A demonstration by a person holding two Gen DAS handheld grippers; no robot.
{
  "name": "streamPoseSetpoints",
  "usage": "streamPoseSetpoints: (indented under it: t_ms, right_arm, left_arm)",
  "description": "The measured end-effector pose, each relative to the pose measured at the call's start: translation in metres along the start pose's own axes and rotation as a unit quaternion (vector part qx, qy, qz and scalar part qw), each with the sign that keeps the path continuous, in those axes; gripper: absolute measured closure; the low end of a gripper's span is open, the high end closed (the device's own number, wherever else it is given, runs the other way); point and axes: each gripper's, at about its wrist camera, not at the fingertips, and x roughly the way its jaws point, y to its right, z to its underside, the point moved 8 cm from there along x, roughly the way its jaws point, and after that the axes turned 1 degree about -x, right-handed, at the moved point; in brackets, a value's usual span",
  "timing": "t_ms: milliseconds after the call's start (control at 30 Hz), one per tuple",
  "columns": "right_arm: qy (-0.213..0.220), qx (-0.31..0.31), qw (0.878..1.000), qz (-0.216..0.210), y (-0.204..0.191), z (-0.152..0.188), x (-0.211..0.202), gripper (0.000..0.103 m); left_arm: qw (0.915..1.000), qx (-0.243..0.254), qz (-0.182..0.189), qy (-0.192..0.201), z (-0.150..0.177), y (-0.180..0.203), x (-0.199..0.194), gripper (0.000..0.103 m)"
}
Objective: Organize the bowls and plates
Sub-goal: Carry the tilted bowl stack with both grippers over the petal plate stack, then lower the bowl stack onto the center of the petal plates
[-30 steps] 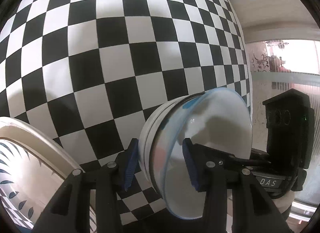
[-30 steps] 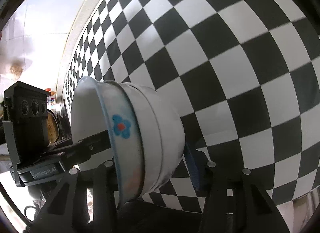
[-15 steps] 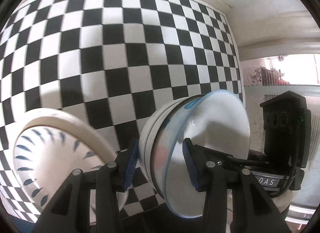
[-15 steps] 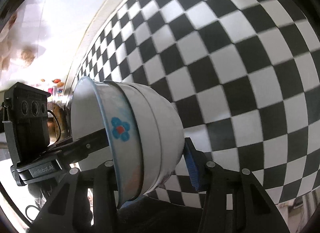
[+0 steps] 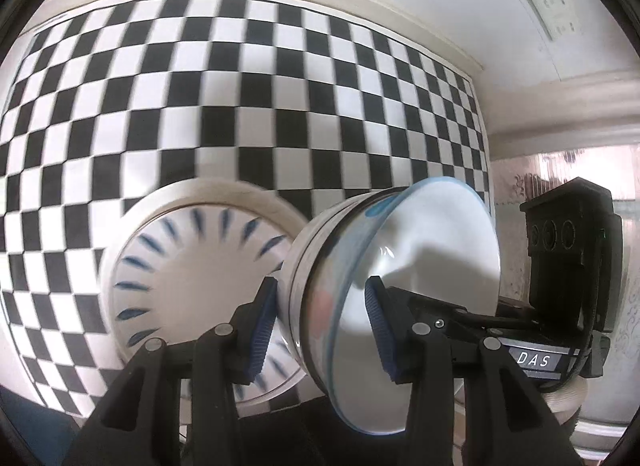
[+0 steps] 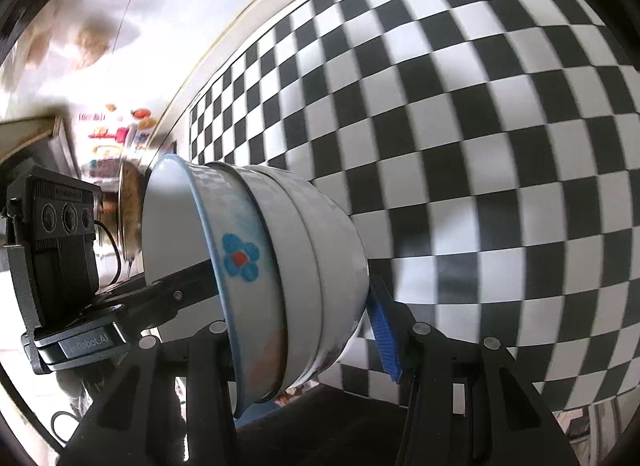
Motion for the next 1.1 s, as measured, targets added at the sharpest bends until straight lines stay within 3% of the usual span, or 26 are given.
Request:
streamPoseSetpoints:
  t_ms: [233, 533, 1100]
  right_arm:
    - [-0.029, -0.028, 0.999, 0.0, -0.029, 0.012, 0.037, 0.054]
    - [-0.06, -0.05, 0.997, 0.017, -0.037, 0.016, 0.082, 0.054]
    - [-0.078, -0.067, 0.994, 0.035, -0.04, 0.013, 0.109, 0.054]
  left_arm:
    - [0.9992, -0.037, -0.008, 0.011, 0.016, -0.039, -0.011, 0.063]
    - [0.9971, -0.074, -0.02, 0.005, 0.027, -0.079, 0.003, 0.063]
    - [0.9958, -0.086, -0.033, -0.002, 0.03, -0.099, 0.018, 0.063]
